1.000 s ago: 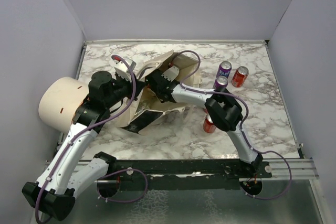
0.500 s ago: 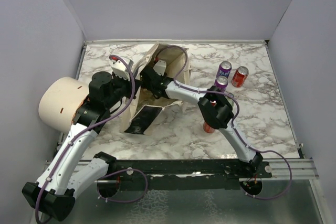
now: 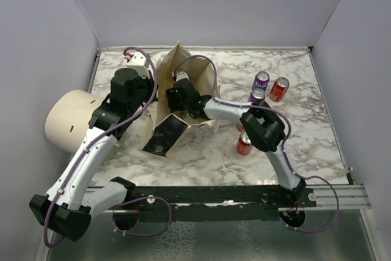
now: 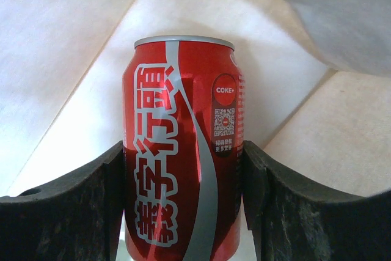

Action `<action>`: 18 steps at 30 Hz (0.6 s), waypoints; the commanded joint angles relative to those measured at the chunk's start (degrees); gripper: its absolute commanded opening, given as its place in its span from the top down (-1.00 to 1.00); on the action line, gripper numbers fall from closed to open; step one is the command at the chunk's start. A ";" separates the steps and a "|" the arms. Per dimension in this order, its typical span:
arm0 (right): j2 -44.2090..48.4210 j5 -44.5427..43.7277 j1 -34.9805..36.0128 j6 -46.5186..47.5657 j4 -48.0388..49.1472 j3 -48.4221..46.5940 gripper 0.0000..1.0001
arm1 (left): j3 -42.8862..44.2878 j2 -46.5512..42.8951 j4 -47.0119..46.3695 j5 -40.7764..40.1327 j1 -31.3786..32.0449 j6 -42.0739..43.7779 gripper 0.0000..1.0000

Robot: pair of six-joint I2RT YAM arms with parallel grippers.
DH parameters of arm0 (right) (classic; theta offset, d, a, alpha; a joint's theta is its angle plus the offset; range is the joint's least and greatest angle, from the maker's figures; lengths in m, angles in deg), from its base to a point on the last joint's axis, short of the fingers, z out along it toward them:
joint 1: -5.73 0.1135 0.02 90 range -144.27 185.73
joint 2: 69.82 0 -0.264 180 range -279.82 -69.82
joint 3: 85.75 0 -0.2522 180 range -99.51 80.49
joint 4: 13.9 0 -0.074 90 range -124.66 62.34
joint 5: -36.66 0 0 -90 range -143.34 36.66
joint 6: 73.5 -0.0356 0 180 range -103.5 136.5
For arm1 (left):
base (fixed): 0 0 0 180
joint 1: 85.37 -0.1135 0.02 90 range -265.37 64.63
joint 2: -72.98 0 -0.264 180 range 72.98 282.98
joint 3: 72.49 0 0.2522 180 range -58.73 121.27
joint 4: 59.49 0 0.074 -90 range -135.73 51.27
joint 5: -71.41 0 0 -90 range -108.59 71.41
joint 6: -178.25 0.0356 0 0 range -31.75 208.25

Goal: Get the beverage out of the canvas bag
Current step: Take out the drink from the canvas bag.

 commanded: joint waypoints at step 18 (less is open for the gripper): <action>24.70 19.41 -0.30 17.13 10.92 5.63 0.96 | 8.28 5.66 7.88 -22.16 -0.04 -5.22 0.87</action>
